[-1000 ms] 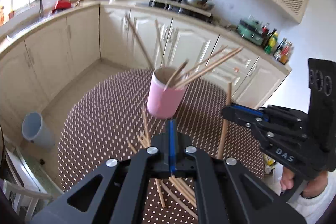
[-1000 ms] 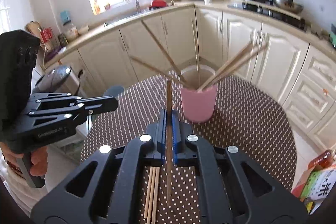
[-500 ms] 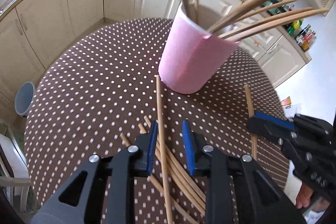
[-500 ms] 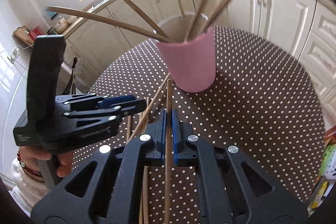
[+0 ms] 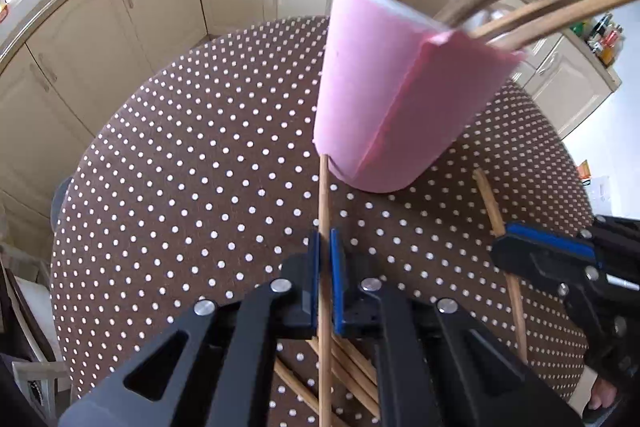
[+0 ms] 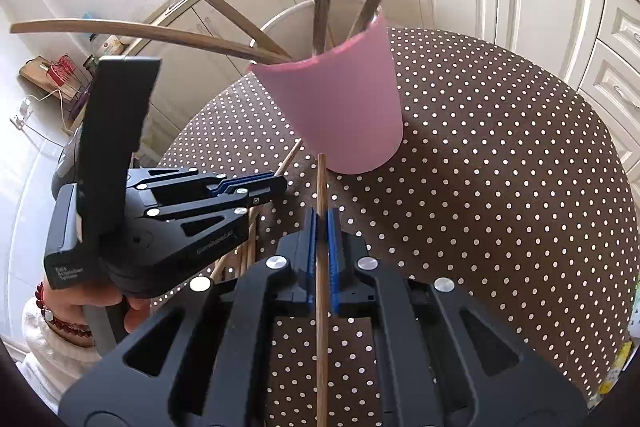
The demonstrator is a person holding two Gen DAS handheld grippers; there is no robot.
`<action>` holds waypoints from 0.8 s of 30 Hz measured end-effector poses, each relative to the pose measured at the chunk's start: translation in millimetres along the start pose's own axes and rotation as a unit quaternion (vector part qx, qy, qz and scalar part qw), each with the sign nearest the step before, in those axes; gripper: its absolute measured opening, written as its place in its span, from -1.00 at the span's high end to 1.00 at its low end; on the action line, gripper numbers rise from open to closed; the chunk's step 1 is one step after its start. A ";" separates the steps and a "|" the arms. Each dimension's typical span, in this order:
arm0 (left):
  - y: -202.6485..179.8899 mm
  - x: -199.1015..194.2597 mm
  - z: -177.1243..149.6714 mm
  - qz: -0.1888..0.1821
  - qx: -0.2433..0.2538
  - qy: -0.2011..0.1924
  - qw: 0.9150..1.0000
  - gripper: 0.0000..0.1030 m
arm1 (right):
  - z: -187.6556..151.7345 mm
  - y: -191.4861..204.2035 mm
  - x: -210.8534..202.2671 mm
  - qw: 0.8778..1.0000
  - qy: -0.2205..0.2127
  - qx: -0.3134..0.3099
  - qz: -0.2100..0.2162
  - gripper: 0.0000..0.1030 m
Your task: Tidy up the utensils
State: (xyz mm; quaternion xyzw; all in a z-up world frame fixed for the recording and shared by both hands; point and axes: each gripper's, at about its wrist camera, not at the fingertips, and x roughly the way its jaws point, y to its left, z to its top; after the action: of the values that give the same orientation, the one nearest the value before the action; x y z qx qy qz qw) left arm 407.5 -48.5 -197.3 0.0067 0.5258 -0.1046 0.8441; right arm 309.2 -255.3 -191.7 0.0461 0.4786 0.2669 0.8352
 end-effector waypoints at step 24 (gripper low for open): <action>-15.0 -194.5 -37.4 -0.047 0.010 -0.229 0.972 0.89 | -1.1 56.4 -146.9 0.988 -0.145 -0.051 0.015 0.89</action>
State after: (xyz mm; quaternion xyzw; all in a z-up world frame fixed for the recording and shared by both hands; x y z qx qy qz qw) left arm 288.9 -25.7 -39.6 -0.0338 0.3177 -0.1478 0.9360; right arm 227.0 -279.3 -59.8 0.0488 0.3373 0.2939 0.8930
